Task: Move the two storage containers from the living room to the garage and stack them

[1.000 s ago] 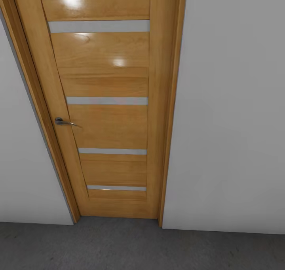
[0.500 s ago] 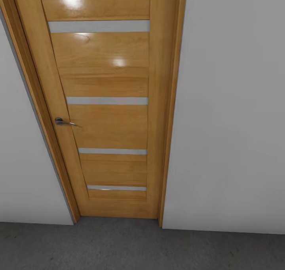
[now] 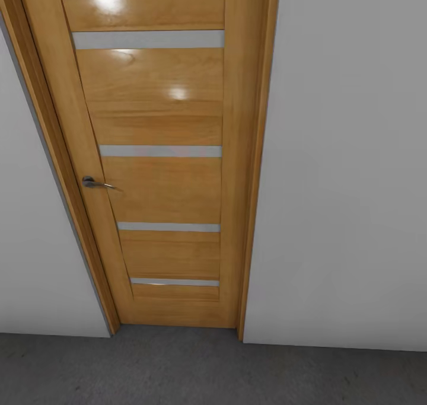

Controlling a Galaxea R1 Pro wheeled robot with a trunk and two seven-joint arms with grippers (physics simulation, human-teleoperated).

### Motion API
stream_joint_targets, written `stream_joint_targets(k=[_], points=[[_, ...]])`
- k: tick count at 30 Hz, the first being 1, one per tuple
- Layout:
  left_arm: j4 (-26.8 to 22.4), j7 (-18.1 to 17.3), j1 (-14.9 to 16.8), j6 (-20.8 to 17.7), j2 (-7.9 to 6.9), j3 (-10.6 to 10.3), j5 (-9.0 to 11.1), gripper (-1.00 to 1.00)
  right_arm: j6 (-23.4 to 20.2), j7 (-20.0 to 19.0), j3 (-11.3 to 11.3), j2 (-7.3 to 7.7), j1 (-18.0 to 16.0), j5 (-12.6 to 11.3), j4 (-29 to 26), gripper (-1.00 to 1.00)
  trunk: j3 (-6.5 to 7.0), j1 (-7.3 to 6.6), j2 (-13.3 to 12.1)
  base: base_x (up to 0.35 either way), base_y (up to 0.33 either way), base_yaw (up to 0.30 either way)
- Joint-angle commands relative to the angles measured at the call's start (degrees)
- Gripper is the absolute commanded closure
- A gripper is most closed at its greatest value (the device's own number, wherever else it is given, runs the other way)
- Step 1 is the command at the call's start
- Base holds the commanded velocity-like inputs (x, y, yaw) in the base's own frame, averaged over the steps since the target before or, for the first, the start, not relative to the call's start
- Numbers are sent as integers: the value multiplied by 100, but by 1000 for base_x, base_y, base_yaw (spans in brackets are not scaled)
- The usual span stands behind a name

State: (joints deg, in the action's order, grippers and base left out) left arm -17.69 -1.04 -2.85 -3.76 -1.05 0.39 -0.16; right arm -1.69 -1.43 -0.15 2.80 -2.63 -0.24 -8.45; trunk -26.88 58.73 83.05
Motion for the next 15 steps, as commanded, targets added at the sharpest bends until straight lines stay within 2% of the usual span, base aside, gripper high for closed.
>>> stream_joint_targets(k=[1, 12, 15], points=[[-24, -11, -5, -38, 0, 5, -2, -100, -17, -15, -2, 1, 0, -2, -8, -100, -5, 0, 3, 0, 0, 0], [35, -16, -5, -5, -13, -6, -4, -100, -19, -15, 6, 1, 0, 0, -17, -100, -5, 0, 3, 0, 0, 0], [-79, -18, -5, 20, -24, -17, -3, -100, -17, -15, 7, 1, 0, 3, -17, -100, -5, 0, 3, 0, 0, 0]])
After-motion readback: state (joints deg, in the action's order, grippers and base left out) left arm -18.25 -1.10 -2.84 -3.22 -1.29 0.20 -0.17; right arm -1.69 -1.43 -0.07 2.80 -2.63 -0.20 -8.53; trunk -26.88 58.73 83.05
